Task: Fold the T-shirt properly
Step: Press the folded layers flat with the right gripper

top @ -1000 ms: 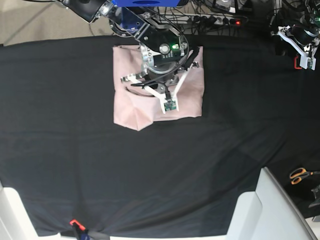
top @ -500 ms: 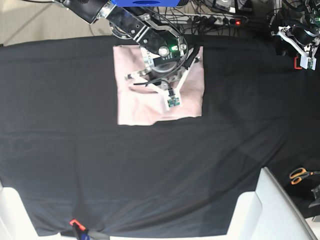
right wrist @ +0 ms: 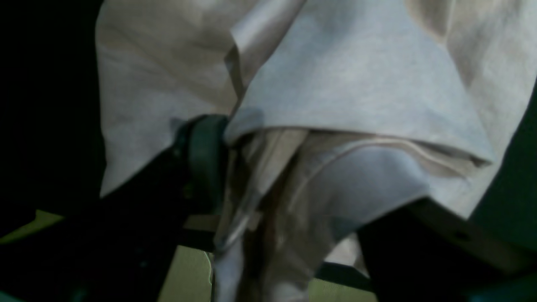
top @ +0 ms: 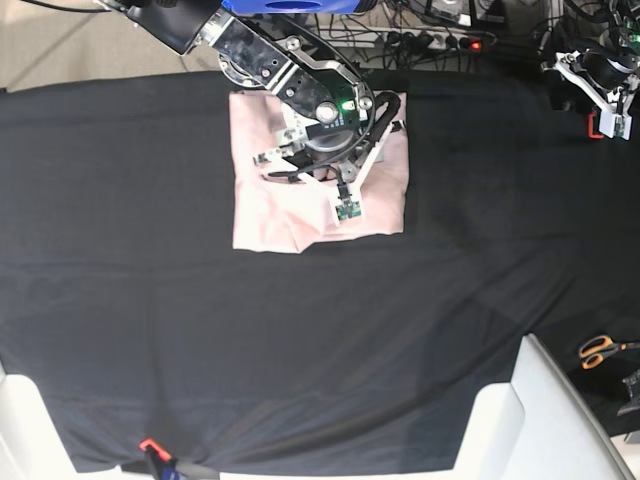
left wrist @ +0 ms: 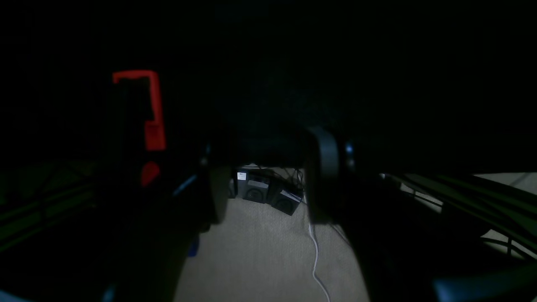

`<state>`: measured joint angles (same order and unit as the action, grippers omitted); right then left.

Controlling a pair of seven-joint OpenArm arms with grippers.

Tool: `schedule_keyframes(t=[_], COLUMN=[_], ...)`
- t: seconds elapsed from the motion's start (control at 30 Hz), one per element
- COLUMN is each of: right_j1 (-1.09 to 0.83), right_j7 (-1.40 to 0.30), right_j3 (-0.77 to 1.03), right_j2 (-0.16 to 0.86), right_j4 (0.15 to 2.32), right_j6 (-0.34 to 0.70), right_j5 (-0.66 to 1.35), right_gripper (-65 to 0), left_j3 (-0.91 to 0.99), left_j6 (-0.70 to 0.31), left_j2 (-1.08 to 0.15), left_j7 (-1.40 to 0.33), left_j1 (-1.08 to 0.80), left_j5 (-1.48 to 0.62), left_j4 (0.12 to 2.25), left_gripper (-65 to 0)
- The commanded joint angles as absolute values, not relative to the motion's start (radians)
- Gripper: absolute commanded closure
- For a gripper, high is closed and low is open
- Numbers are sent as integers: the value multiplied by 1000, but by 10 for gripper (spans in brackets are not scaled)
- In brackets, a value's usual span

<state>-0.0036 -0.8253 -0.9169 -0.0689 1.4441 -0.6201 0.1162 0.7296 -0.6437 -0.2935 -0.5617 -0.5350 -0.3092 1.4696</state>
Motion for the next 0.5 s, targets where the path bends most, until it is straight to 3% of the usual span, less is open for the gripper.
schedule_keyframes(t=[0.0,0.47], right_j1=[7,7], right_j7=[-797,-776], right_j3=[-920,-915], right_j2=[-82,-82], right_j4=[1458,1457], right_j6=[-619,-321], right_j5=[140,191], right_gripper=[-341,-345], left_j3=[737,737], left_j6=[-645,-645], left_j2=[-311,-314], left_j7=[-545,-545], left_j1=[-541,-498], left_j5=[-314,-309], left_j4=[1481,1400], left_gripper=[-257,-257])
